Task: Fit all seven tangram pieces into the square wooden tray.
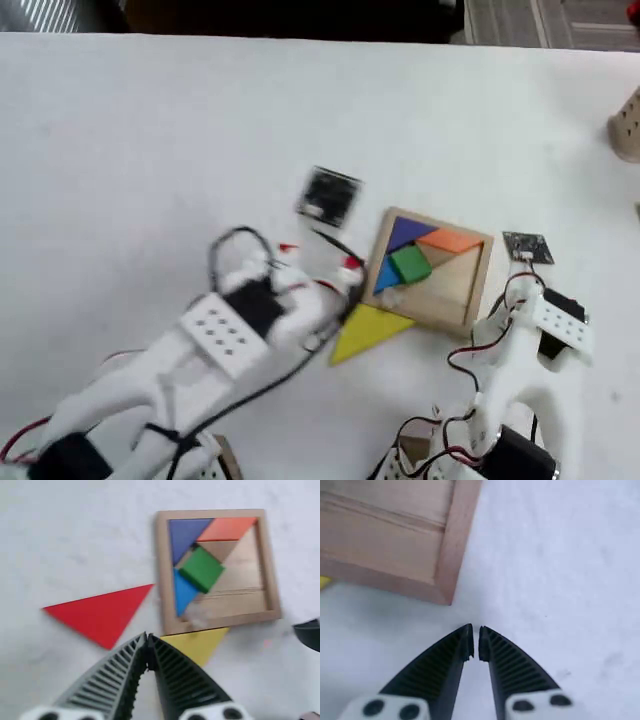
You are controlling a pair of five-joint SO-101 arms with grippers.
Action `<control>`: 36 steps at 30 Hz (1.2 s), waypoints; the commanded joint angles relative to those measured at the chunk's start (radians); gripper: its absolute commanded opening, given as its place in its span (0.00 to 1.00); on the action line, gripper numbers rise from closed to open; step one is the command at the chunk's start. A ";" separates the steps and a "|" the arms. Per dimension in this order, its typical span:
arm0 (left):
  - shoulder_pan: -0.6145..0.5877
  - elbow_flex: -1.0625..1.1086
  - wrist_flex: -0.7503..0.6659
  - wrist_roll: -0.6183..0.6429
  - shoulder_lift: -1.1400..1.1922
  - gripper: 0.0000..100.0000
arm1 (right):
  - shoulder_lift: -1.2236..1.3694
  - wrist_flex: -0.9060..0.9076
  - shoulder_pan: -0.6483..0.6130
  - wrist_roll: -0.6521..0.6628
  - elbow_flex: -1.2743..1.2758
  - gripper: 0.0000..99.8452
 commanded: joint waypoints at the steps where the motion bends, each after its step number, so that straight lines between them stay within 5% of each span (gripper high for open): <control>1: 0.205 -0.103 -0.253 0.078 0.231 0.02 | 0.013 -0.054 0.025 0.023 -0.003 0.02; 22: 0.136 -0.574 -0.285 -0.038 0.875 0.02 | 0.022 -0.062 0.021 0.031 -0.005 0.02; 36: 0.203 -0.689 -0.104 -0.040 0.823 0.02 | 0.022 -0.062 0.021 0.031 -0.005 0.02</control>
